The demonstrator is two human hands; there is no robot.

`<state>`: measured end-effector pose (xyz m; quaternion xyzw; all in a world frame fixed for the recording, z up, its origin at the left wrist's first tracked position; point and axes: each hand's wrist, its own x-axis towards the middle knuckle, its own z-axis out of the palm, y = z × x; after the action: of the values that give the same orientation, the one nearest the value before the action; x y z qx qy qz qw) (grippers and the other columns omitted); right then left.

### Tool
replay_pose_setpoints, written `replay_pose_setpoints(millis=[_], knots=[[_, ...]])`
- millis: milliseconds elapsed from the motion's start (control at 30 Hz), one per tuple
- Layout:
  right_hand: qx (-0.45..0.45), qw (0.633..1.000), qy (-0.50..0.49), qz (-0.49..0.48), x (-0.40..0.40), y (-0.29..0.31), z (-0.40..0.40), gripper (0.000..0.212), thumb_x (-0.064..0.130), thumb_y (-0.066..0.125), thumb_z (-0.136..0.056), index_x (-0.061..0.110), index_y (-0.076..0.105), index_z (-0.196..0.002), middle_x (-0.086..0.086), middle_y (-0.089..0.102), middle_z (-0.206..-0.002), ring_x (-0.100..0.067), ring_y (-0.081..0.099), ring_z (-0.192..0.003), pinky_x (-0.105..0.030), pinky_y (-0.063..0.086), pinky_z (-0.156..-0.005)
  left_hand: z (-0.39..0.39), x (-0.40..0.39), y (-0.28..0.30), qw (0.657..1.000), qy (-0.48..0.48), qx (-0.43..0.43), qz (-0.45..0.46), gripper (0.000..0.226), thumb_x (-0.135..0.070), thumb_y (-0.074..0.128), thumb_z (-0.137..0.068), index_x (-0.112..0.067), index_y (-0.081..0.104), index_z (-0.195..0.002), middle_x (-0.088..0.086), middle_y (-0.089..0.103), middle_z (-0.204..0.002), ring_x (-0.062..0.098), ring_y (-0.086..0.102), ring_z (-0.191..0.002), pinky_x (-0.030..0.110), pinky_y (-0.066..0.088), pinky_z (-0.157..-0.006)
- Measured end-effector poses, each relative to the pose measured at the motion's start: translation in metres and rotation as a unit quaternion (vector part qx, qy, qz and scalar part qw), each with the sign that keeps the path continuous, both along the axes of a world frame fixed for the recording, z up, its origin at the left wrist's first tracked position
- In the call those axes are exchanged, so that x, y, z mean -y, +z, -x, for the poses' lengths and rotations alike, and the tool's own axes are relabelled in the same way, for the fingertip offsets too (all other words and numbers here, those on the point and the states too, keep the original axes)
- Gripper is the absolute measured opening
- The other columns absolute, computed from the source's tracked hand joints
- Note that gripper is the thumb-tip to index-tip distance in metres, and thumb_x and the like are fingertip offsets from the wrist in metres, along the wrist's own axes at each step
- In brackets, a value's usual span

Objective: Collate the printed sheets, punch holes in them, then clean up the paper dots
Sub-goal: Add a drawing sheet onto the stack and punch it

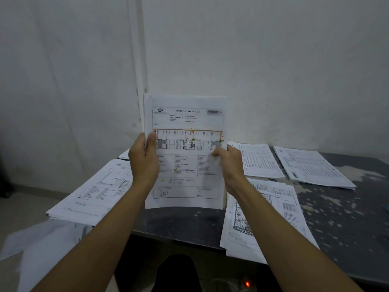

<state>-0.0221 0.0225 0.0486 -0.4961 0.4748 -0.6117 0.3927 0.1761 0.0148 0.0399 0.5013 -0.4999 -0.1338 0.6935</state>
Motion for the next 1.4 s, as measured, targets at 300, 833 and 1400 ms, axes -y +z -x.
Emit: replay_pose_setpoints(millis=[300, 833, 1400], knots=[[0.035, 0.998, 0.048, 0.011, -0.001, 0.023, 0.024, 0.016, 0.011, 0.062, -0.089, 0.019, 0.076, -0.091, 0.001, 0.077, -0.091, -0.02, 0.073, -0.083, -0.032, 0.059, -0.068, -0.001, -0.003, 0.032, 0.997, -0.055, 0.051, -0.028, 0.041, -0.042, 0.044, -0.104, -0.007, 0.063, -0.097, 0.001, 0.074, -0.092, 0.02, 0.07, -0.084, 0.036, 0.059, -0.07], [-0.003, 0.999, 0.017, 0.03, -0.012, 0.037, 0.069, 0.029, 0.041, 0.052, -0.099, 0.025, 0.076, -0.1, 0.004, 0.077, -0.098, -0.017, 0.073, -0.09, -0.038, 0.059, -0.082, 0.044, 0.004, 0.038, 0.996, -0.091, 0.011, -0.017, 0.046, -0.045, 0.042, -0.104, -0.004, 0.054, -0.088, 0.016, 0.066, -0.088, 0.016, 0.057, -0.075, 0.036, 0.048, -0.067], [0.184, 0.981, -0.062, -0.015, -0.041, -0.005, 0.154, 0.057, 0.065, 0.067, -0.076, 0.013, 0.075, -0.097, -0.008, 0.076, -0.098, -0.029, 0.071, -0.09, -0.045, 0.055, -0.082, 0.138, 0.009, 0.061, 0.993, -0.089, -0.011, 0.075, 0.042, -0.044, 0.042, -0.104, -0.025, 0.033, -0.068, -0.005, 0.038, -0.064, 0.01, 0.034, -0.061, 0.03, 0.032, -0.055]])
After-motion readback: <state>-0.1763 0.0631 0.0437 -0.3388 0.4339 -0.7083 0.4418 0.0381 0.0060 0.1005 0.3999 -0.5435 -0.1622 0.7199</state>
